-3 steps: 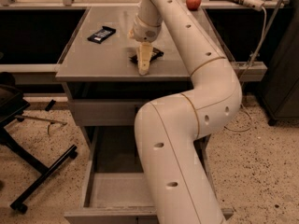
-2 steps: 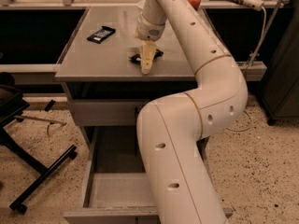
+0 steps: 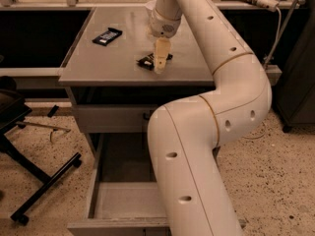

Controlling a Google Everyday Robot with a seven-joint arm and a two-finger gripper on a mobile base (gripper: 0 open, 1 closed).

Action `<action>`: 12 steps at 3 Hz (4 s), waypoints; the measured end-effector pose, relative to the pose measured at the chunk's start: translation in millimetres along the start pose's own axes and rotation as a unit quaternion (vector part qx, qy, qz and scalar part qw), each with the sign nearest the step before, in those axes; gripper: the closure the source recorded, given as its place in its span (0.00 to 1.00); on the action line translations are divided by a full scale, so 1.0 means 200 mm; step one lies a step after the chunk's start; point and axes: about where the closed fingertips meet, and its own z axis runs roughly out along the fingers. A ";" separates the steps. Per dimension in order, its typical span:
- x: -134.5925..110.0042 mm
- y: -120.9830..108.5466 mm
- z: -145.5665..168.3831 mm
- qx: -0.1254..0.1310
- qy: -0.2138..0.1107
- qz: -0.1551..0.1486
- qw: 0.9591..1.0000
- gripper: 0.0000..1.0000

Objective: Place rxbar chocolate into middle drawer

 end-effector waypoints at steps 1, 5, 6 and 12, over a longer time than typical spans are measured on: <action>-0.01 0.01 0.05 -0.010 -0.001 -0.007 1.000 0.00; -0.09 -0.07 0.22 -0.005 -0.017 -0.026 1.000 0.42; -0.09 -0.07 0.22 -0.005 -0.017 -0.026 1.000 0.65; -0.36 -0.05 -0.24 0.047 -0.051 -0.043 0.997 1.00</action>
Offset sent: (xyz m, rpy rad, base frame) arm 0.0566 -0.0050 0.0164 -0.0713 0.2048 0.1319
